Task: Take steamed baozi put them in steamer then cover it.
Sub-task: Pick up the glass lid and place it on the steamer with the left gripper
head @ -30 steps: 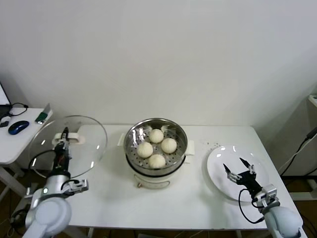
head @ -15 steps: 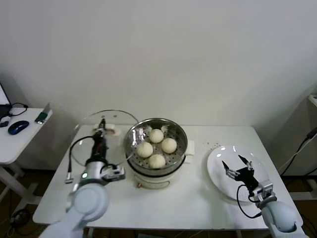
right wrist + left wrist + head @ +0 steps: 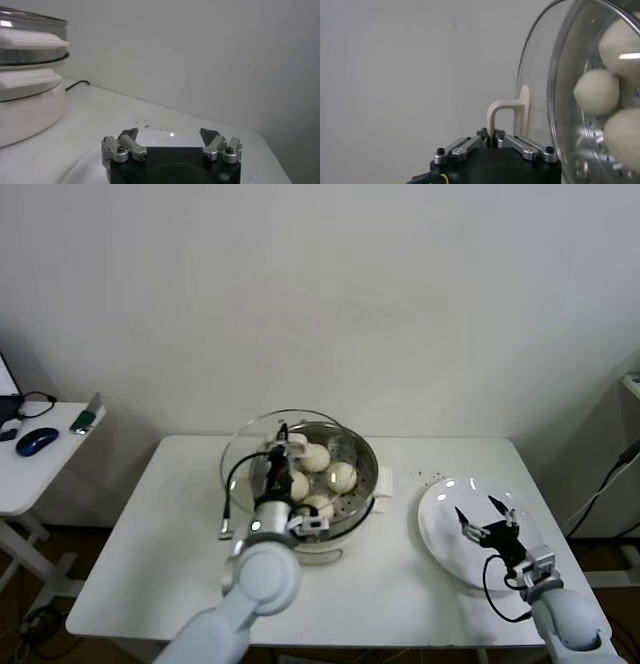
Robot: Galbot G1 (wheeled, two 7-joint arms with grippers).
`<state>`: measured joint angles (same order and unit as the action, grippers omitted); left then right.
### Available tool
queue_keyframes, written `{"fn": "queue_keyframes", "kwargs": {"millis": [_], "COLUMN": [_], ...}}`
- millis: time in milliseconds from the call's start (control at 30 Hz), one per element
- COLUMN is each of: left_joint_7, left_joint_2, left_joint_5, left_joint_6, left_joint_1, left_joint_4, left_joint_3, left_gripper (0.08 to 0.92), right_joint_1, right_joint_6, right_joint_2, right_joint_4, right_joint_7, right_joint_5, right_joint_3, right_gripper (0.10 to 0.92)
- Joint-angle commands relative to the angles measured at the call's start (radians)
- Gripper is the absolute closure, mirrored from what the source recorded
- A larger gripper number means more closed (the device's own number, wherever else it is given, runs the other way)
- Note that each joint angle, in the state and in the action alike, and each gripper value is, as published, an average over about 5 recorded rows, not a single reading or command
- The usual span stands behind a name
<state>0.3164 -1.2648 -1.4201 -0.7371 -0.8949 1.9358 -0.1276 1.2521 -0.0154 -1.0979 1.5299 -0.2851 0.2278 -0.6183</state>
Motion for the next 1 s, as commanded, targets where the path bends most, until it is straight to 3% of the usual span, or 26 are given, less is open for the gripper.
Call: {"fn": "queue_keyframes", "kwargs": {"millis": [33, 1000], "left_joint_7": [-0.006, -0.029], "left_joint_2": [-0.151, -0.114], "left_joint_5": [-0.058, -0.03], "left_joint_6": [-0.048, -0.041], "left_joint_1": [0.06, 0.07], "left_joint_4": [-0.117, -0.233], "left_joint_3": [-0.075, -0.052], "left_gripper": [0.853, 0.853], "right_joint_1": [0.002, 0.004], "right_joint_6": [0.005, 0.025], "right_joint_2": [-0.007, -0.032], "right_joint_4": [-0.007, -0.023], "right_joint_7": [0.0, 0.001], "right_joint_5": [-0.008, -0.035], "right_joint_3": [-0.008, -0.018], "right_gripper": [0.203, 0.203]}}
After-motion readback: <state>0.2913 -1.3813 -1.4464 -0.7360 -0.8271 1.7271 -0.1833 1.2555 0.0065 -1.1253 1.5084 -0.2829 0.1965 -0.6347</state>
